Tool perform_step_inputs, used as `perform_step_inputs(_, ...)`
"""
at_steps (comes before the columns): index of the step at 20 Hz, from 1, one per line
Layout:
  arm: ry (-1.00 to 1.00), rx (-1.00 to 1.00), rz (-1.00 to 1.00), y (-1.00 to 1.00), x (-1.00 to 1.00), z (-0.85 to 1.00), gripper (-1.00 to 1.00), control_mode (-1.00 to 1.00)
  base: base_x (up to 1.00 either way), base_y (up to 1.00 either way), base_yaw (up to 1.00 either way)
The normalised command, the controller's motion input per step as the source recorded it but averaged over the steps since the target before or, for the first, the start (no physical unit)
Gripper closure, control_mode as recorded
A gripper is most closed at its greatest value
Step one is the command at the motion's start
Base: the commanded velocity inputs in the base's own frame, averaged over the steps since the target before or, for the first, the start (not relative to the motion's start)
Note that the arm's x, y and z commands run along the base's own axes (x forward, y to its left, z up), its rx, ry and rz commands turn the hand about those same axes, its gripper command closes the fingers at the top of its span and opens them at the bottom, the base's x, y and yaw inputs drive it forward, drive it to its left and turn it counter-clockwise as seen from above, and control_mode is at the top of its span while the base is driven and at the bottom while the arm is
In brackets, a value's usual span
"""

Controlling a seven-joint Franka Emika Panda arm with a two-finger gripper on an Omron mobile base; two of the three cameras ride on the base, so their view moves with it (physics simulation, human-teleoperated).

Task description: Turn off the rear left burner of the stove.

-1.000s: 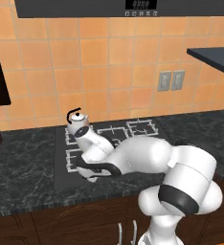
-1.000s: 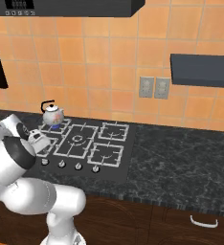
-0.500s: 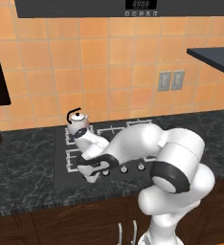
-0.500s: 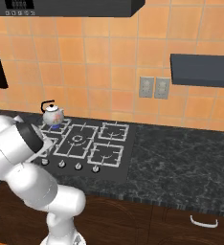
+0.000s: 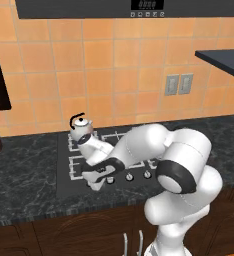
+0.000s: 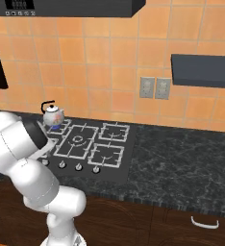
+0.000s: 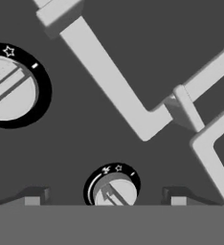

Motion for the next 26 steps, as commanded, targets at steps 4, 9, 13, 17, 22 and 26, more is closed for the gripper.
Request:
perform_step_inputs(4,0.0,0.0,0.0,-0.2,0.02,-0.17,-1.0,-1.0,0.0,0.0,0.0)
perform_step_inputs(9,0.0,0.05,0.0,-0.01,-0.05,-0.14,-1.0,-1.0,0.0,0.0,0.0)
perform_step_inputs(13,-0.12,0.04,0.03,-0.17,-0.24,-0.02,-1.0,-1.0,0.0,0.0,0.0)
perform_step_inputs(17,-0.08,0.13,0.15,-0.41,-0.02,0.0,-1.0,-1.0,0.0,0.0,0.0)
perform_step_inputs(22,0.03,0.16,0.07,-0.05,0.01,-0.01,-1.0,-1.0,0.0,0.0,0.0)
perform_step_inputs(26,0.06,-0.06,0.09,0.36,0.0,-0.12,-1.0,-1.0,0.0,0.0,0.0)
